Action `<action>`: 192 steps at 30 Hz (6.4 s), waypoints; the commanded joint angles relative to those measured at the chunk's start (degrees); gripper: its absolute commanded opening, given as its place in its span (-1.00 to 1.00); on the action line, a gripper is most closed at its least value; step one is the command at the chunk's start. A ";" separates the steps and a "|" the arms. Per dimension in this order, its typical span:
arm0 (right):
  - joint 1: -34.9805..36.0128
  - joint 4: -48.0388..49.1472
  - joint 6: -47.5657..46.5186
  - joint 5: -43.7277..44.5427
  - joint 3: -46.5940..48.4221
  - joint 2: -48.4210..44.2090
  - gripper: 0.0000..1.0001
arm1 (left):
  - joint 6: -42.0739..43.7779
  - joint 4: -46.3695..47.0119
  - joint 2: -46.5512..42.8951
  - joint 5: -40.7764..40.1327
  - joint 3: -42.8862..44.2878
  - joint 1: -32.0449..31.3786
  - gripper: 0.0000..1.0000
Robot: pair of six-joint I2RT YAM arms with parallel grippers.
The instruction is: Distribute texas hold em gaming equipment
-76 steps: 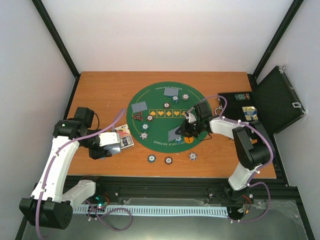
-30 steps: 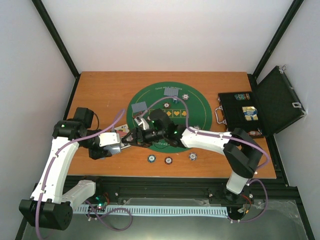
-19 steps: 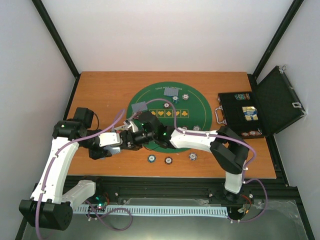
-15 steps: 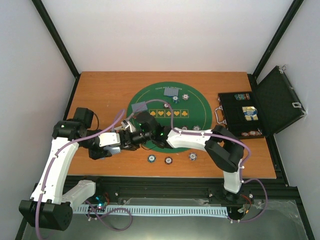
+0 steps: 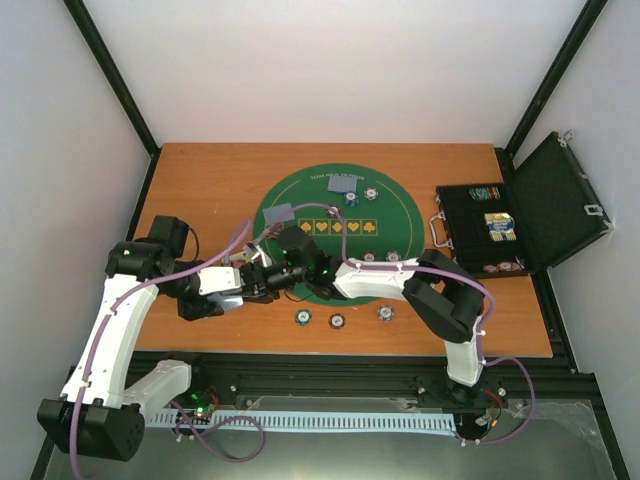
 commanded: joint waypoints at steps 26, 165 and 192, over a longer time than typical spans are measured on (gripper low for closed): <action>-8.54 -6.12 -1.37 3.54 -10.14 -13.61 -0.93 | 1.60 0.10 -1.62 0.88 0.50 0.11 -0.98; 1.99 8.96 6.21 2.34 -7.24 -3.62 0.13 | 4.77 -1.37 -6.30 5.60 -1.33 0.09 -0.98; 1.75 -1.76 -0.30 4.37 -6.36 -3.43 0.03 | 2.17 -2.21 -2.87 4.94 0.00 0.11 -0.99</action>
